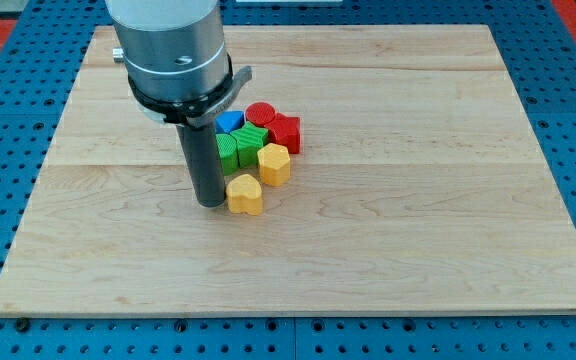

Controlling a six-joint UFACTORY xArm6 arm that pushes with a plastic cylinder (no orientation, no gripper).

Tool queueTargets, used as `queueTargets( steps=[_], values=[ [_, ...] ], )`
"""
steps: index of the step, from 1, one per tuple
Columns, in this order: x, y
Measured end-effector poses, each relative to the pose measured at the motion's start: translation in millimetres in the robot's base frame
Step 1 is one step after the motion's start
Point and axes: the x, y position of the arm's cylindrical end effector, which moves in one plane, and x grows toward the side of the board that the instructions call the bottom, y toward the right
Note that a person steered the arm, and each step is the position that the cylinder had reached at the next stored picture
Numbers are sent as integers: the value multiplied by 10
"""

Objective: Push yellow heart a bit up

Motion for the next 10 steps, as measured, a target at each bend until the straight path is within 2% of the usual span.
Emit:
queueTargets(
  steps=[1, 4, 5, 7, 8, 9, 10],
  values=[
    [289, 637],
    [199, 1883],
    [-225, 1809],
    [157, 329],
    [147, 439],
    [362, 780],
    [770, 304]
  ],
)
